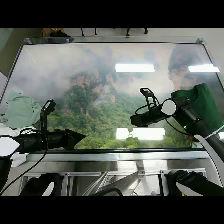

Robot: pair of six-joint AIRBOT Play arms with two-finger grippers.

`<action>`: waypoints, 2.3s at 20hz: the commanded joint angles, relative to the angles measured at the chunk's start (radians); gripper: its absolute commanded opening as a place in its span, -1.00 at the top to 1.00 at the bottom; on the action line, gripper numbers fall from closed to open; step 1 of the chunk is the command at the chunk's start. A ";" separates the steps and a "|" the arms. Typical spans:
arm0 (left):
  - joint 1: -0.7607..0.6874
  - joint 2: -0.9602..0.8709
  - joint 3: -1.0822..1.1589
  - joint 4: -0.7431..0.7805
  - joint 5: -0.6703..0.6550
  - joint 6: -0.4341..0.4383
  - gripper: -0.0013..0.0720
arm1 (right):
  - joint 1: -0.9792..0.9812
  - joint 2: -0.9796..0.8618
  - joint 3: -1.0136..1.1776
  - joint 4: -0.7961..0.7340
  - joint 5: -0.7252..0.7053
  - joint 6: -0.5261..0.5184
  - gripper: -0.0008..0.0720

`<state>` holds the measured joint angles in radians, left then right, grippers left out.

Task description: Fold the shirts.

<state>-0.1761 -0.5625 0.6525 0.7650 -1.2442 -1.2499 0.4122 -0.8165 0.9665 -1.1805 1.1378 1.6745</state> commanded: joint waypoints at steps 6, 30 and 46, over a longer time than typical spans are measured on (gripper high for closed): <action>0.032 0.001 0.000 0.003 0.035 0.000 0.93 | 0.001 0.000 0.000 0.000 -0.001 0.000 0.93; 0.518 -0.583 0.685 0.705 0.207 0.107 -0.96 | 0.001 -0.002 0.000 -0.001 -0.013 0.000 0.93; 0.693 -1.181 0.782 0.988 0.068 -0.165 0.97 | 0.001 -0.057 0.000 0.000 -0.016 0.000 0.93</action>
<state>0.5034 -1.6985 1.4311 1.7428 -1.1648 -1.3758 0.4122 -0.8623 0.9665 -1.1809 1.1202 1.6745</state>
